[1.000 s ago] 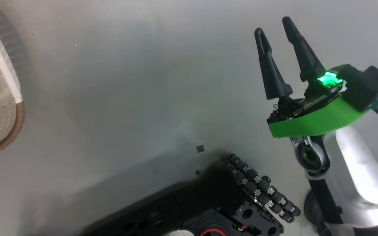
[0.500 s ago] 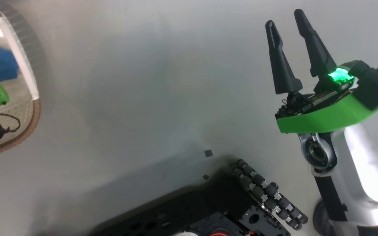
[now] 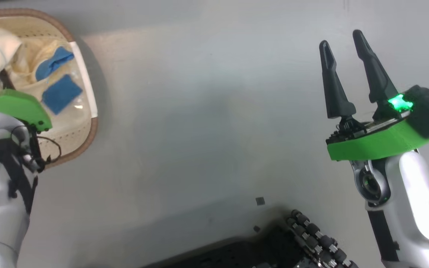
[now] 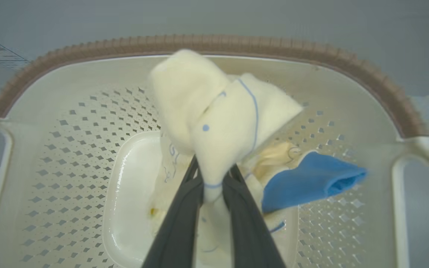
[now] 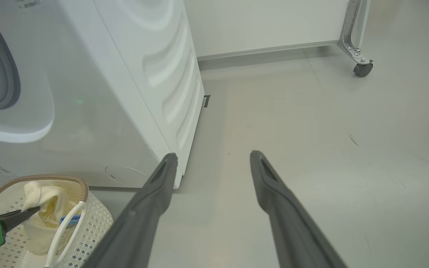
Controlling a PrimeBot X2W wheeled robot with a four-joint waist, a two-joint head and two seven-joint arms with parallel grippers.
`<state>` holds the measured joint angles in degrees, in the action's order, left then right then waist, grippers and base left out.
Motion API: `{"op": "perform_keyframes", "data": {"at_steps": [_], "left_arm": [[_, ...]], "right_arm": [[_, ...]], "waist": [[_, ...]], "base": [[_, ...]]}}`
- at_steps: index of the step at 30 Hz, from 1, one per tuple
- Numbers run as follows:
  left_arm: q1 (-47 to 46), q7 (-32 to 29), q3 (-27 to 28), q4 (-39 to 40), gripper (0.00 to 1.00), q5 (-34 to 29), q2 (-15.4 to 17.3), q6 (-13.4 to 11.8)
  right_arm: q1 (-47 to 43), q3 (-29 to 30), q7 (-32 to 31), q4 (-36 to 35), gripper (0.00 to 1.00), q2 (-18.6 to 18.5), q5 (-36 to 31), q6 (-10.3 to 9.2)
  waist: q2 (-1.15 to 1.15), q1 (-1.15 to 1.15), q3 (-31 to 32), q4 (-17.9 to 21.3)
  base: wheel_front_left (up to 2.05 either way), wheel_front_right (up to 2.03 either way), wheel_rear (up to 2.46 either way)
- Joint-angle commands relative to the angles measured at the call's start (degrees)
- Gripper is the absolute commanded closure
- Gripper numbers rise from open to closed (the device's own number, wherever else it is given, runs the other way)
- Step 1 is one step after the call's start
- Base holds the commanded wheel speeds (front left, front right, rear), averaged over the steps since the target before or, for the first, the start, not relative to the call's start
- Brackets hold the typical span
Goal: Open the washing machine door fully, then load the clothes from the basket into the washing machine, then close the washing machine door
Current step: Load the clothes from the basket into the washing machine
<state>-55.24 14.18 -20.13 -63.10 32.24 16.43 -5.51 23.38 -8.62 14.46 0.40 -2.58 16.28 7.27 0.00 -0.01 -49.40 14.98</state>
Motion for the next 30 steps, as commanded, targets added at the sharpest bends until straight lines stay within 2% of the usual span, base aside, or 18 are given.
{"op": "perform_keyframes", "data": {"at_steps": [1, 6, 9, 19, 30], "left_arm": [[3.5, 0.8, 2.1, 4.9, 1.0, -1.4, 1.6, -1.3], [10.7, 0.8, 5.4, 16.8, 1.0, -4.5, 0.8, -3.2], [13.6, 0.8, 6.6, 21.3, 1.0, -5.9, 0.3, -3.8], [28.0, 0.8, 11.0, 39.8, 1.0, -12.0, -2.5, -4.6], [39.9, 0.8, 10.9, 49.4, 1.0, -14.6, -4.0, -4.8]], "right_arm": [[-3.2, 0.0, 0.5, -1.3, 0.0, -0.9, -0.6, 0.22], [-5.8, 1.2, 0.5, -0.7, 0.0, -1.8, -1.7, 0.22], [-6.9, 1.7, 0.5, -0.4, 0.0, -2.1, -2.1, 0.22], [-11.8, 2.5, -0.2, 1.3, 0.0, -2.7, -3.2, 0.22], [-17.4, 2.6, -3.6, 0.5, 0.0, -2.6, -3.8, 0.22]], "waist": [[0.0, 0.01, 4.3, -3.0], [0.0, 0.01, 9.7, -5.2], [0.0, 0.01, 12.0, -6.0], [0.0, 0.01, 23.6, -9.0], [0.0, 0.01, 34.6, -11.0]], "base": [[0.0, 0.0, 0.0], [0.0, 0.0, 0.0], [0.0, 0.0, 0.0], [0.0, 0.0, 0.0], [0.0, 0.0, 0.0]]}}
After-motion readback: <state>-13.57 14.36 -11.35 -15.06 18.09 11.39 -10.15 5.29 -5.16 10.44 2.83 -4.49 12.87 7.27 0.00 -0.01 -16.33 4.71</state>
